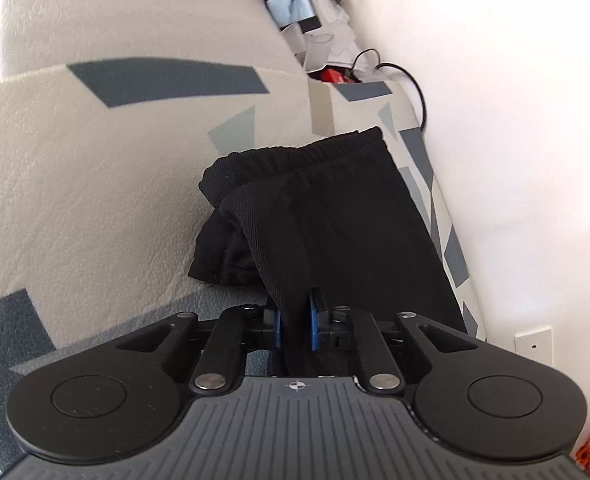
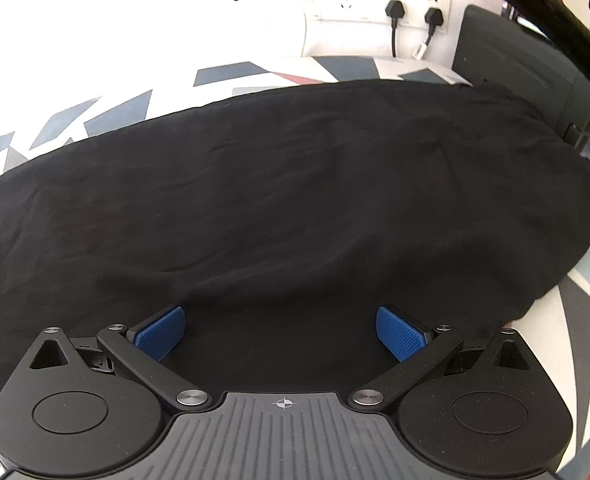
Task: Fold clothes
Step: 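Grasp the black garment's edge with the left tool, then lift the garment edge with the left tool and fold it over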
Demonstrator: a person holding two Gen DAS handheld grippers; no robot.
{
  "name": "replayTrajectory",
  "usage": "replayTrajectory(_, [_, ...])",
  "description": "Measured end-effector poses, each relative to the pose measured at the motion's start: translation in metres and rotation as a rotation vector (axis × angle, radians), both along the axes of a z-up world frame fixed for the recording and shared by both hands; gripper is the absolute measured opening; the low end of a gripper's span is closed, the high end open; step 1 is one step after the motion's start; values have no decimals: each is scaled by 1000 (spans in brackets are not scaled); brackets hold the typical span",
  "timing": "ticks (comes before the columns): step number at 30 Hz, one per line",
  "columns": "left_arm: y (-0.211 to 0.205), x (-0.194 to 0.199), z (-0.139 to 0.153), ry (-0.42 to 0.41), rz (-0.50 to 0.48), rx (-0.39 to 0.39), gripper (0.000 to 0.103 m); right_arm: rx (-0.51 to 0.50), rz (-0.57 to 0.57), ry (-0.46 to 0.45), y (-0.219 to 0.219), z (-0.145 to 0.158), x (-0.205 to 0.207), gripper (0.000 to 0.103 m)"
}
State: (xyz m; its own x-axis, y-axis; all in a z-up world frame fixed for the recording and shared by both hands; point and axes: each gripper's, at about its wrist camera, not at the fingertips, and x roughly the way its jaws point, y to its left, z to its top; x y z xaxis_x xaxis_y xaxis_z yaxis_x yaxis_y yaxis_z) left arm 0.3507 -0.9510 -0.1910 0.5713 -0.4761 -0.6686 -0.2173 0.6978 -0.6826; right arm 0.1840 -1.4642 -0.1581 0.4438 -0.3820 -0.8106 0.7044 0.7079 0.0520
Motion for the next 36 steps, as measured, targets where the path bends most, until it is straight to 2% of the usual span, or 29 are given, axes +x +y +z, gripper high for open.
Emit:
replayTrajectory(4, [-2, -2, 16, -76, -30, 14, 11, 30, 20, -20, 10, 12, 3, 102])
replayTrajectory(7, [-1, 0, 27, -122, -49, 17, 10, 11, 95, -55, 29, 22, 11, 102])
replayTrajectory(10, [3, 4, 33, -140, -57, 14, 10, -60, 219, -50, 58, 25, 28, 102])
replayTrajectory(14, [13, 8, 43, -181, -75, 48, 10, -143, 391, -50, 100, 22, 50, 102])
replayTrajectory(20, [44, 11, 48, -189, -48, 78, 9, -179, 579, -91, 161, 18, 82, 102])
replayTrajectory(24, [67, 5, 52, -196, -20, 115, 9, -147, 682, -30, 199, 4, 100, 102])
replayTrajectory(26, [77, 2, 52, -194, -3, 124, 9, -165, 727, -34, 217, 1, 97, 102])
replayTrajectory(30, [84, -5, 56, -203, 6, 140, 10, -149, 754, -43, 228, -1, 95, 102])
replayTrajectory(32, [79, -8, 62, -223, -8, 155, 10, -109, 744, -36, 222, 1, 98, 102])
replayTrajectory(34, [68, -12, 72, -265, -39, 173, 10, -59, 707, -35, 214, 5, 91, 102])
replayTrajectory(36, [47, -15, 87, -330, -96, 194, 10, -26, 616, -67, 194, 13, 78, 102])
